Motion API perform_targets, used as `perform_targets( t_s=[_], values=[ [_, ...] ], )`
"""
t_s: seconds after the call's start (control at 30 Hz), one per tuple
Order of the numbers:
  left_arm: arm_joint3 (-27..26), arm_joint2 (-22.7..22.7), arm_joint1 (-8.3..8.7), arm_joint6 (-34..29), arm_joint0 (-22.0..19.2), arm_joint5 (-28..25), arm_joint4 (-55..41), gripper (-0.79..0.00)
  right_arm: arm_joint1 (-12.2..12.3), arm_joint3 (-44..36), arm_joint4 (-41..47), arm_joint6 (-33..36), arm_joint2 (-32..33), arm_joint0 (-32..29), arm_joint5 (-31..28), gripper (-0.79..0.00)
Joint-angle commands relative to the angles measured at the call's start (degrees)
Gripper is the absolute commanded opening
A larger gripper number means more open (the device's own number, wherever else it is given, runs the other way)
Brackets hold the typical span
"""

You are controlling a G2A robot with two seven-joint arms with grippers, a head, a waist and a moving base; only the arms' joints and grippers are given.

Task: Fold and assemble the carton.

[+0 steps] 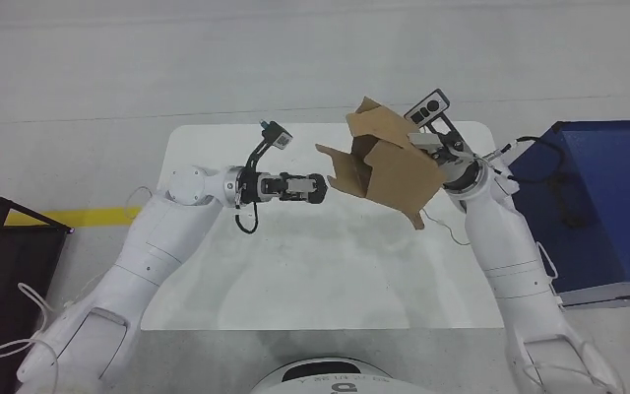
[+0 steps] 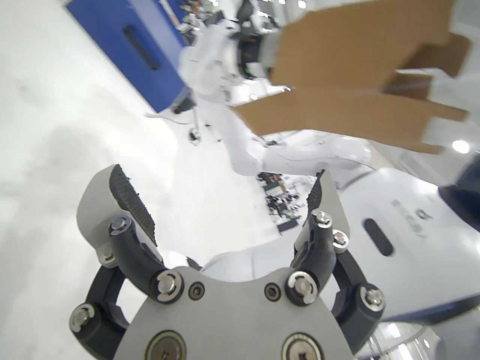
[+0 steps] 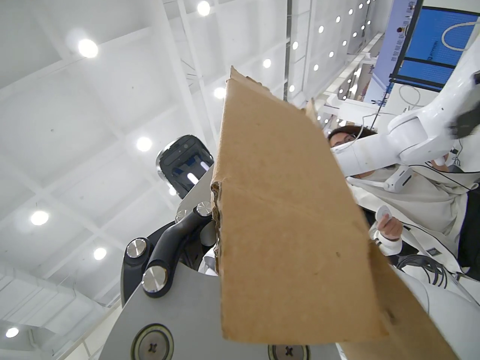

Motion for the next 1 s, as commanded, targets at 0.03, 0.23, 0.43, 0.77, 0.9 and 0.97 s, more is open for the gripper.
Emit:
perform_targets(
  t_s=[0.03, 0.23, 0.43, 0.77, 0.9, 0.97],
  values=[
    [-0.1, 0.5, -1.01, -0.4, -1.1, 1.0, -5.8, 0.0, -0.3, 2.8, 0.3, -0.7, -1.0, 1.7, -0.9, -0.785],
    [-0.1, 0.8, -3.18, 2.8, -2.0, -2.2, -8.5, 0.0, -1.1, 4.8, 4.6, -2.8, -1.6, 3.0, -2.3, -0.785],
    [-1.2, -0.4, -4.34, 5.9, -1.6, -5.2, -6.5, 0.0, -1.3, 4.7, 4.0, -3.1, -2.7, 3.2, -1.7, -0.785],
    [-3.6, -3.0, -4.18, 13.4, 1.0, -12.8, 3.7, 0.0, -1.5, 5.8, 1.2, -0.9, -4.4, 4.0, -0.6, -0.785],
    [-4.5, -3.3, -3.9, 14.7, 1.6, -14.1, 4.7, 0.0, -1.8, 7.7, 1.6, 0.5, -5.7, 5.0, 2.2, -0.785],
    [-4.7, -3.7, -3.69, 15.6, 1.9, -14.9, 5.3, 0.0, -1.8, 8.6, 2.0, 0.4, -5.9, 5.3, 2.6, -0.785]
  ],
)
